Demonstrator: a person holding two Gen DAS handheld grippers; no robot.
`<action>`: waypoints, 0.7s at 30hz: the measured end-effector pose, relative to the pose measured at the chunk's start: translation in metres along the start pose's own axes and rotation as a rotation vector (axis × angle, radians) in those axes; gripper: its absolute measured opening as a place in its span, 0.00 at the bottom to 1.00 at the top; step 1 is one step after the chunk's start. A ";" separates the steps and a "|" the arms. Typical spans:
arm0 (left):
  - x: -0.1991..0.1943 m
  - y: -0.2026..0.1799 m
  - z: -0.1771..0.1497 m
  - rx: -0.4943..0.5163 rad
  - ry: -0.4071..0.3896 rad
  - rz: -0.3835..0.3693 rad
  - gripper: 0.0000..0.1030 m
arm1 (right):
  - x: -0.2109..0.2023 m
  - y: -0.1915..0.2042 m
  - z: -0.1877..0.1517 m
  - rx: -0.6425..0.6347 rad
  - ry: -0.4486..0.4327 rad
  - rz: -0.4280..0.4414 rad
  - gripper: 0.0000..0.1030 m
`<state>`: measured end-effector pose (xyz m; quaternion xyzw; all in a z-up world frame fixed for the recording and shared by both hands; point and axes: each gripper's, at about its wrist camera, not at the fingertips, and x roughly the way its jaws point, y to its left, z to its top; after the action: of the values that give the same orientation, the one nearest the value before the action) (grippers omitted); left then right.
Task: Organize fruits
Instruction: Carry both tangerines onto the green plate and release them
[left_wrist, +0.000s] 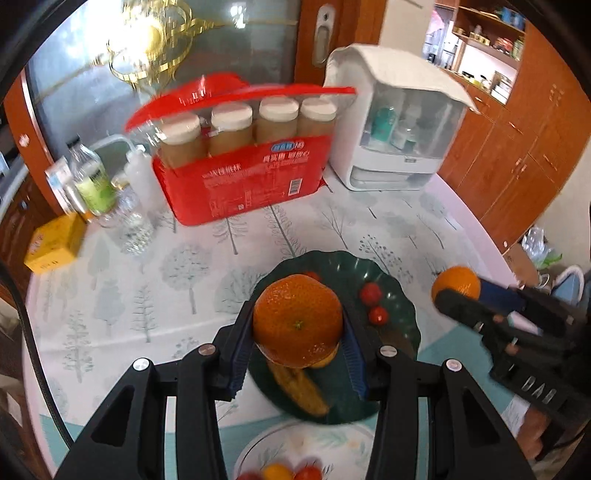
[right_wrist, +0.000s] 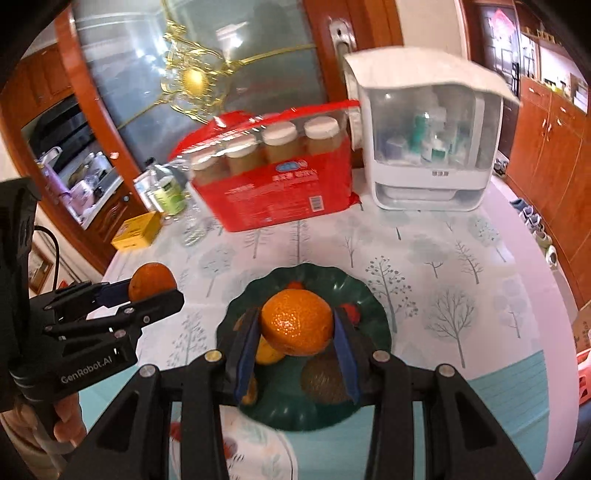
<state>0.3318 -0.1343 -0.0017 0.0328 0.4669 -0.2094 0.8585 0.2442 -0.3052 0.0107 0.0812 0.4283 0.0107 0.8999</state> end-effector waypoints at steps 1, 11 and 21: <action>0.014 0.003 0.005 -0.023 0.019 -0.011 0.42 | 0.011 -0.002 0.000 0.003 0.005 -0.015 0.39; 0.109 0.013 -0.001 -0.101 0.165 -0.053 0.42 | 0.094 -0.013 -0.024 0.016 0.121 -0.055 0.39; 0.145 0.008 -0.010 -0.024 0.230 -0.040 0.43 | 0.125 -0.021 -0.029 0.045 0.186 -0.061 0.40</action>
<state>0.3967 -0.1720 -0.1267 0.0370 0.5652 -0.2161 0.7953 0.2996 -0.3107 -0.1065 0.0872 0.5123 -0.0189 0.8542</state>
